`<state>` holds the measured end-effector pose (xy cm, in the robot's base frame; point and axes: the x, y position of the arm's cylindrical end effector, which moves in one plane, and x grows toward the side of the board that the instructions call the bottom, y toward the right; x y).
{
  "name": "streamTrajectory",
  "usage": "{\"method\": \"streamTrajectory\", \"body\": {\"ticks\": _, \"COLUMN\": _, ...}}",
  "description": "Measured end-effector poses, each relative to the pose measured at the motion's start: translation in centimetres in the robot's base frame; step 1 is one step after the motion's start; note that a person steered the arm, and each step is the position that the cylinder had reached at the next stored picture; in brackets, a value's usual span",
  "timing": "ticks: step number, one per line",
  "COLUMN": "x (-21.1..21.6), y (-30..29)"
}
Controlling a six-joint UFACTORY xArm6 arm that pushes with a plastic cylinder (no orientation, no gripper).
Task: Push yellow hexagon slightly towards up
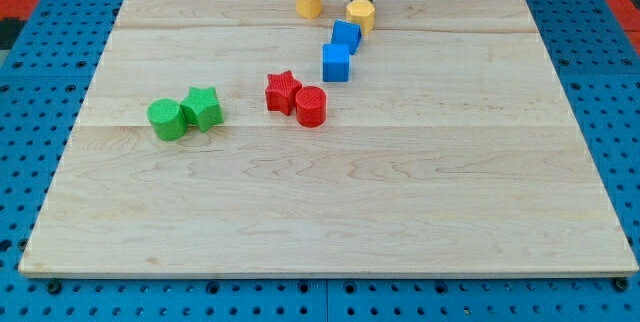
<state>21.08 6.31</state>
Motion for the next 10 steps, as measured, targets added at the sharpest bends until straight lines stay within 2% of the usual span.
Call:
{"method": "streamTrajectory", "body": {"ticks": 1, "x": -1.9, "y": 3.2}}
{"method": "streamTrajectory", "body": {"ticks": 2, "x": 0.1, "y": 7.4}}
{"method": "streamTrajectory", "body": {"ticks": 3, "x": 4.6, "y": 4.1}}
{"method": "streamTrajectory", "body": {"ticks": 4, "x": 7.3, "y": 2.1}}
{"method": "streamTrajectory", "body": {"ticks": 5, "x": 7.0, "y": -0.1}}
{"method": "streamTrajectory", "body": {"ticks": 7, "x": 5.0, "y": 0.0}}
{"method": "streamTrajectory", "body": {"ticks": 10, "x": 6.8, "y": -1.9}}
